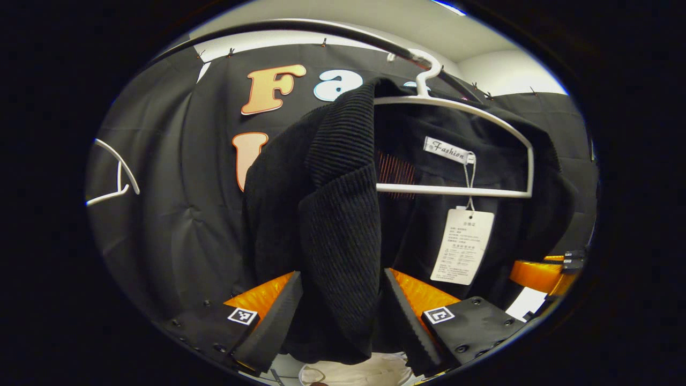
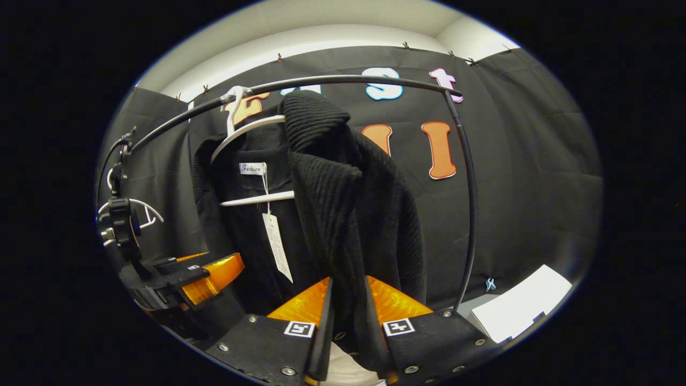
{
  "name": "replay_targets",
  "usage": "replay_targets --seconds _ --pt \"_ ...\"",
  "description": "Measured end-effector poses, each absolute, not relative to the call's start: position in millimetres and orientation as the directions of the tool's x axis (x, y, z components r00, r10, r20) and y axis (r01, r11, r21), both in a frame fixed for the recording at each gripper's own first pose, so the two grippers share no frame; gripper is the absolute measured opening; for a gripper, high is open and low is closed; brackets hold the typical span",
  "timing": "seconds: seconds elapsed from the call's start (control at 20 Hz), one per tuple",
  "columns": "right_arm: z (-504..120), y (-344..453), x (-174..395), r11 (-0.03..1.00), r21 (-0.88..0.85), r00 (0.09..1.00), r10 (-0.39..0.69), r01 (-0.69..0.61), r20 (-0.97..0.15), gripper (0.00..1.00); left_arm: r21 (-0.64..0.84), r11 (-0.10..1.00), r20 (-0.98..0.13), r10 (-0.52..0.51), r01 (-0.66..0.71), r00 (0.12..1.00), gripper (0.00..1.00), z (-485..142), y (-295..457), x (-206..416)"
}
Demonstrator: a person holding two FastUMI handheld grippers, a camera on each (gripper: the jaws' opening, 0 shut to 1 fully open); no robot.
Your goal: Grasp the clothes on the hanger with both hands and then place them into the laundry hamper below.
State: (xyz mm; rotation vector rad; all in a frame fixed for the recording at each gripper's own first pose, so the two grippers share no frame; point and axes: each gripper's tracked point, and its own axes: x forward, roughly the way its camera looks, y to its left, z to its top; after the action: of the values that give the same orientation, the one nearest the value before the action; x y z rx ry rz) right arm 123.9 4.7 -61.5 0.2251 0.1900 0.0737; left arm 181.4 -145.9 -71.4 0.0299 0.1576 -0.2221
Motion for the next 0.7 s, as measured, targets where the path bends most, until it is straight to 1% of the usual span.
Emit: replay_targets --seconds 0.05,0.1,0.15,0.2,0.25,0.3,0.35,0.4,0.65,0.7 --pt "-60 3 124 0.969 0.241 0.979 0.092 -0.047 -0.181 0.29 0.016 0.978 -0.16 -0.201 0.207 0.966 1.0 -74 -143 186" --pt "-59 1 124 0.966 0.254 0.978 0.092 -0.042 -0.187 0.23 0.016 0.979 -0.164 -0.198 0.203 0.966 1.0 -75 -142 189" --pt "-59 1 123 0.963 0.264 0.976 0.099 -0.046 -0.193 0.21 0.015 0.977 -0.17 -0.209 0.215 0.963 1.0 -76 -143 192" --pt "-58 3 121 0.961 0.269 0.975 0.111 -0.056 -0.194 0.17 0.014 0.976 -0.173 -0.21 0.216 0.962 0.97 -77 -142 192" --pt "-56 2 118 0.961 0.268 0.974 0.117 -0.063 -0.192 0.16 0.012 0.977 -0.169 -0.208 0.213 0.963 0.97 -77 -141 195" --pt "-54 1 117 0.964 0.257 0.975 0.115 -0.063 -0.191 0.16 0.012 0.977 -0.165 -0.207 0.212 0.964 0.91 -75 -141 195" --pt "-53 -1 115 0.968 0.242 0.975 0.111 -0.062 -0.19 0.13 0.014 0.978 -0.162 -0.205 0.21 0.965 0.84 -76 -141 196" --pt "-52 -2 113 0.971 0.23 0.976 0.108 -0.063 -0.19 0.11 0.015 0.978 -0.164 -0.201 0.206 0.966 0.76 -76 -139 197" --pt "-44 -6 105 0.977 0.206 0.979 0.092 -0.054 -0.181 0.07 -0.002 0.982 -0.167 -0.185 0.187 0.969 0.22 -72 -130 192" --pt "-41 -9 103 0.978 0.205 0.982 0.082 -0.046 -0.172 0.05 -0.021 0.979 -0.166 -0.203 0.203 0.965 0.17 -70 -130 188"
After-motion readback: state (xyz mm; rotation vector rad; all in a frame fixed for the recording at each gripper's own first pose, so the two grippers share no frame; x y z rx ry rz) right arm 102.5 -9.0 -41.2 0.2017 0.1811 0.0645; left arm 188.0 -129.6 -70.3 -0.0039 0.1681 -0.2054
